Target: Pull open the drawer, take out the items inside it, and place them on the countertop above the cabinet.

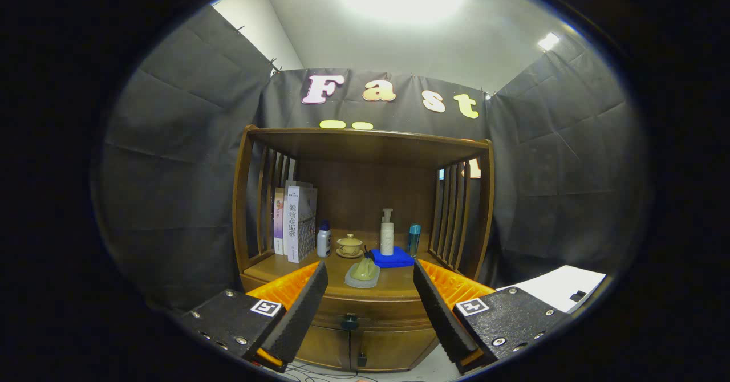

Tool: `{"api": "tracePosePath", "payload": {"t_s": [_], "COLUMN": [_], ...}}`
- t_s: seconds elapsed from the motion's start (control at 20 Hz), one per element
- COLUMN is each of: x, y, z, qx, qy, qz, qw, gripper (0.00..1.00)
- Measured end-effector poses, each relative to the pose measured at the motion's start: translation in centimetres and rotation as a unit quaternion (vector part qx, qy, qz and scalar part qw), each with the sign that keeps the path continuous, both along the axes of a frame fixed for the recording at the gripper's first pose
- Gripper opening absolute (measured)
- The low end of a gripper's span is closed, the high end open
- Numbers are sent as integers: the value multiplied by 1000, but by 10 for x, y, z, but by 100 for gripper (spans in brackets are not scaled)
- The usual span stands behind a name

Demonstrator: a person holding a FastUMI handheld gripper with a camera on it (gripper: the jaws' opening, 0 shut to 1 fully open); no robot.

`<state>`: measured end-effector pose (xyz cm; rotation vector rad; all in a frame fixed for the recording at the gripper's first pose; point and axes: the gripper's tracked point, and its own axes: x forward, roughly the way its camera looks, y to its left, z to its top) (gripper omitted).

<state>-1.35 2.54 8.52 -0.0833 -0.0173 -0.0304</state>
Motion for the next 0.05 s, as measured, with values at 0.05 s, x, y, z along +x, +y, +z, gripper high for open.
{"api": "tracePosePath", "payload": {"t_s": [0.05], "x": [1], "y": [1], "z": [-1], "qx": [-1], "qy": [1], "qz": [1], "qw": [1000], "gripper": [95]}}
